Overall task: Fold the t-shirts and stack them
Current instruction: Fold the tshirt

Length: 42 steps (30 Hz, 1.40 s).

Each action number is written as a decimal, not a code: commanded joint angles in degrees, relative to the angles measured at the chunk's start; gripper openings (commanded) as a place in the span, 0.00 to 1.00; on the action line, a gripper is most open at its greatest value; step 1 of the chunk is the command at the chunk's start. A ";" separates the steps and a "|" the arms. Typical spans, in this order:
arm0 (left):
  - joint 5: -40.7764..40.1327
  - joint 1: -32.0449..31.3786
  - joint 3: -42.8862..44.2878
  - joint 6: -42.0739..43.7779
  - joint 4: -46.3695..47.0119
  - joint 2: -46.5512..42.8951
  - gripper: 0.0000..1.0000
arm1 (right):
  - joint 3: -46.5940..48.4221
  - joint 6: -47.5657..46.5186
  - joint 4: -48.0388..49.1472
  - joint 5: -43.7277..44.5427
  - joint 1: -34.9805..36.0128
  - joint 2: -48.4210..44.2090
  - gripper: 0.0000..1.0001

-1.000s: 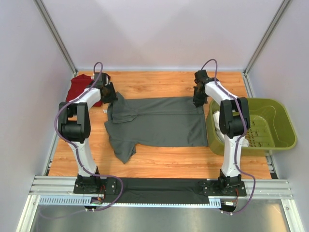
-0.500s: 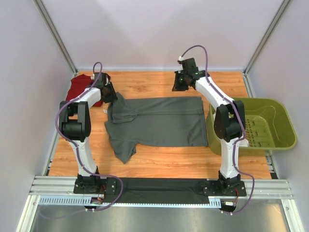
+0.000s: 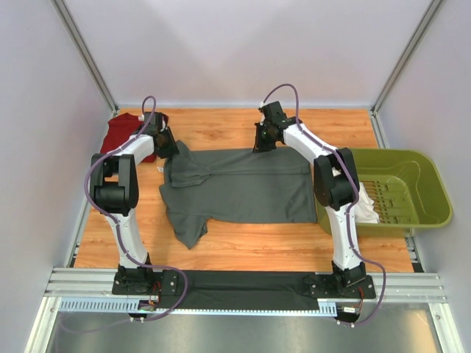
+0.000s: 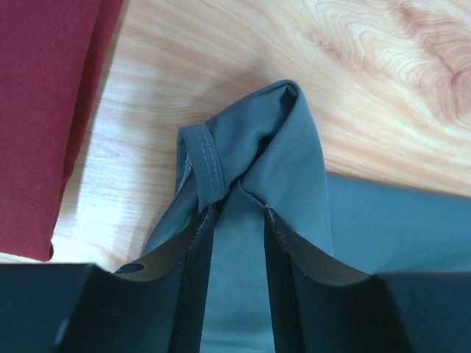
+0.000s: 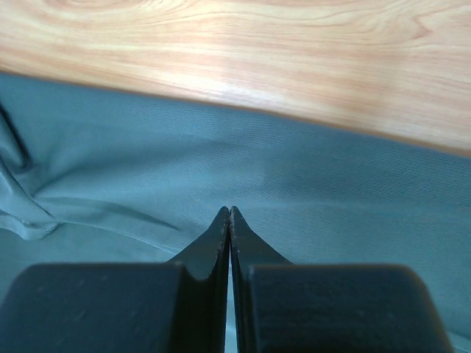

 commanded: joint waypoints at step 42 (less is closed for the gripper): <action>-5.96 -1.91 -18.03 -11.12 -6.70 -23.39 0.00 | 1.48 1.42 -1.01 4.92 -0.11 5.13 0.00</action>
